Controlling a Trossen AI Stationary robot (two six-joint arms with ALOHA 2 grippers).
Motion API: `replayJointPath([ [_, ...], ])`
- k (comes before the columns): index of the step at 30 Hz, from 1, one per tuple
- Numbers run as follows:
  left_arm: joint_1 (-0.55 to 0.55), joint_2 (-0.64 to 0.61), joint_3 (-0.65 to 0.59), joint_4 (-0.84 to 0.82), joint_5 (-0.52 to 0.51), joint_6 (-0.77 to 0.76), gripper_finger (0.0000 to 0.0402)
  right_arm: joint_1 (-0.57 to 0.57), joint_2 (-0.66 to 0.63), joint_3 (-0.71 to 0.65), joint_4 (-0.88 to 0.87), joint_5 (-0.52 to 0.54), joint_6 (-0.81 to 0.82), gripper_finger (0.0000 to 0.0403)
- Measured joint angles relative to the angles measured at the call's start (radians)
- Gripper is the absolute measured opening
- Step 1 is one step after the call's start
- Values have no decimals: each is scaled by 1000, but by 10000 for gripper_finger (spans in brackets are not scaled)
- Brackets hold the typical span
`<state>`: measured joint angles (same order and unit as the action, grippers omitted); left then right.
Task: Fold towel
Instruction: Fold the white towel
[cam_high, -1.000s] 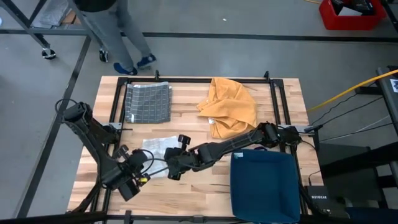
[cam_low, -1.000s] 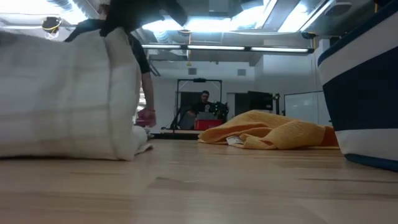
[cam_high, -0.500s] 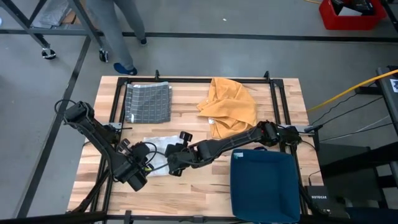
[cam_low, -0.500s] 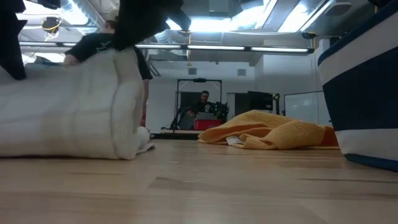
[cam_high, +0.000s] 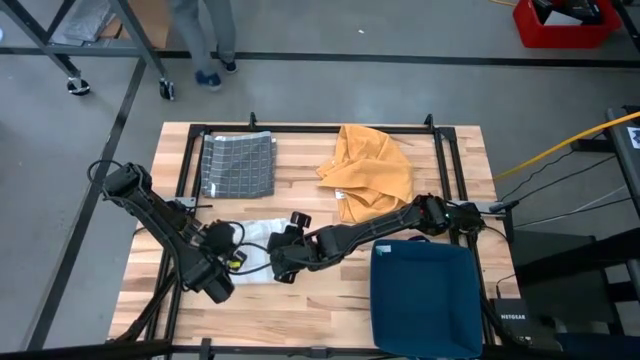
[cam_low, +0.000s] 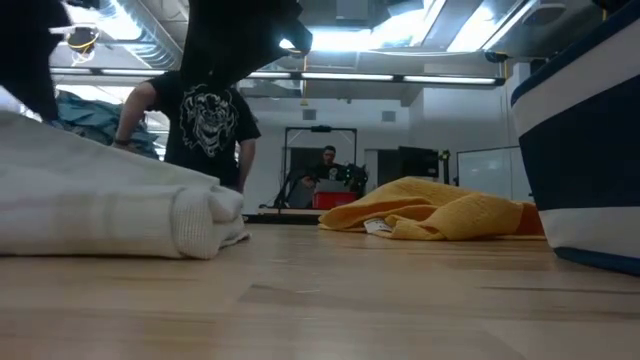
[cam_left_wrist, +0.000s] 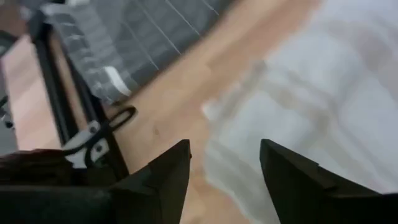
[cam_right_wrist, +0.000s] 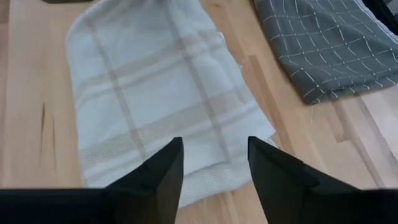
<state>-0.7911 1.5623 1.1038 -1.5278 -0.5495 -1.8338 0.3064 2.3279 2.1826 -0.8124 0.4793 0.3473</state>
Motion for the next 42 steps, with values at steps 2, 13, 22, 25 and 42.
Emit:
replayJointPath([
  [2, -1, 0, 0, -12, -49, -73, 173, 0, 0, 0, 0, 0, 0, 183],
  [13, -25, 0, 0, 211, -105, -59, 108, -2, 25, 0, 59, -12, -65, 164],
  [22, -31, 0, 0, 252, -109, 90, 15, -39, 80, -6, 188, -51, -144, 110],
  [25, -14, 4, 0, 246, -127, 116, 5, -58, 84, -5, 213, -46, -144, 78],
  [42, 121, 59, -175, 301, -137, 55, 1, -137, 153, -5, 195, -153, -64, 8],
])
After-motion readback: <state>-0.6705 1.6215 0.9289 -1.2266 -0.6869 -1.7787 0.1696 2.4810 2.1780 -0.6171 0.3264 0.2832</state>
